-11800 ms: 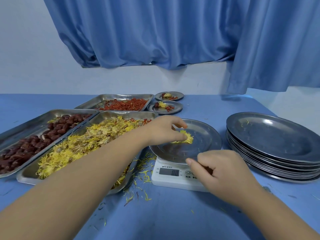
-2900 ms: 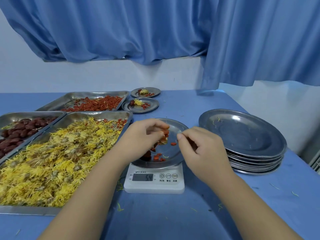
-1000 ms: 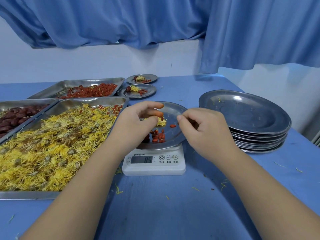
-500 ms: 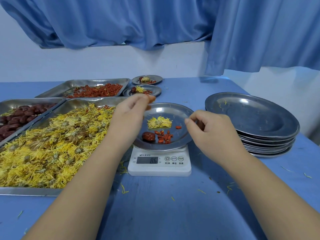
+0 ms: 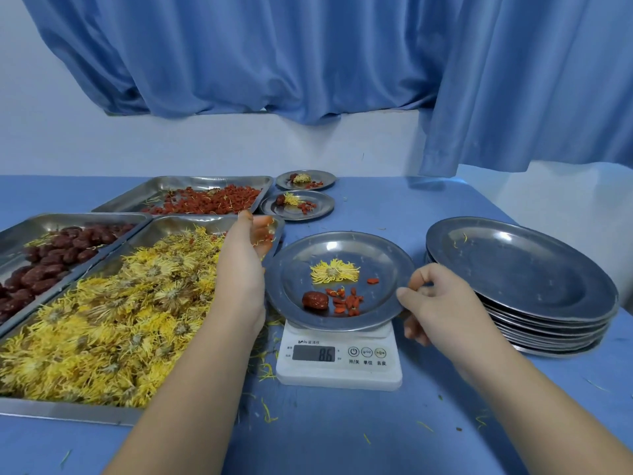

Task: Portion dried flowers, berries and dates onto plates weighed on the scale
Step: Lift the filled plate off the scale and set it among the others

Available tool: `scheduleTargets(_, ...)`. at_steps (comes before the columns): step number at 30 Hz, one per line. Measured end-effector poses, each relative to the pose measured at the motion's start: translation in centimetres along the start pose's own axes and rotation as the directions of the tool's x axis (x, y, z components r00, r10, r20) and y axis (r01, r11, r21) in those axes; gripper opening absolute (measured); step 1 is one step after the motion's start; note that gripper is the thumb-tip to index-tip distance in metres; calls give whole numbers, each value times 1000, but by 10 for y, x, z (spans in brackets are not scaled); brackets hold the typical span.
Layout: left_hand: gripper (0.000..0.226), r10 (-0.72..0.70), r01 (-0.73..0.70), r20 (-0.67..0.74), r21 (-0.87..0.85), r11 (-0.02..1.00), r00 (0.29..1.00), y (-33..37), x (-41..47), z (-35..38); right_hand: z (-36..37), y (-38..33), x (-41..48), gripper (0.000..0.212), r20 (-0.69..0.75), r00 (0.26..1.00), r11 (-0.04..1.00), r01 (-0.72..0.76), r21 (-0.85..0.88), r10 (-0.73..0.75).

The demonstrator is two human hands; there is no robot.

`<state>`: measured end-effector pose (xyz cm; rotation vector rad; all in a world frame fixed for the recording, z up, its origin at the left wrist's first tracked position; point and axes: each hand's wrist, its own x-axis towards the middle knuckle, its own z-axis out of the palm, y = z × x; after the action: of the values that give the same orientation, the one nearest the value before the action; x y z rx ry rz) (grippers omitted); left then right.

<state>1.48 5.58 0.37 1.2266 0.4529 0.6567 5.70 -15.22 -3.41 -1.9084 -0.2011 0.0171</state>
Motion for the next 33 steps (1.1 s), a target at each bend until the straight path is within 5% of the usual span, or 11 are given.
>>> scheduleTargets(4, 40, -36, 38, 26, -60, 997, 999, 2, 3, -6, 0, -6, -6, 16, -17, 999, 965, -29, 262, 34)
scheduleTargets(16, 26, -38, 93, 256, -206, 974, 966, 59, 54, -4, 1, -56, 24, 26, -29, 1000, 802, 8, 598, 11)
scheduleTargets(25, 20, -20, 81, 248, -242, 967, 969, 64, 69, 2, 15, -79, 111, 29, 18, 995, 770, -85, 633, 96)
scheduleTargets(33, 22, 20, 109, 377, -317, 942, 926, 63, 62, 9, 55, -57, 194, 26, -203, 943, 773, -81, 630, 264)
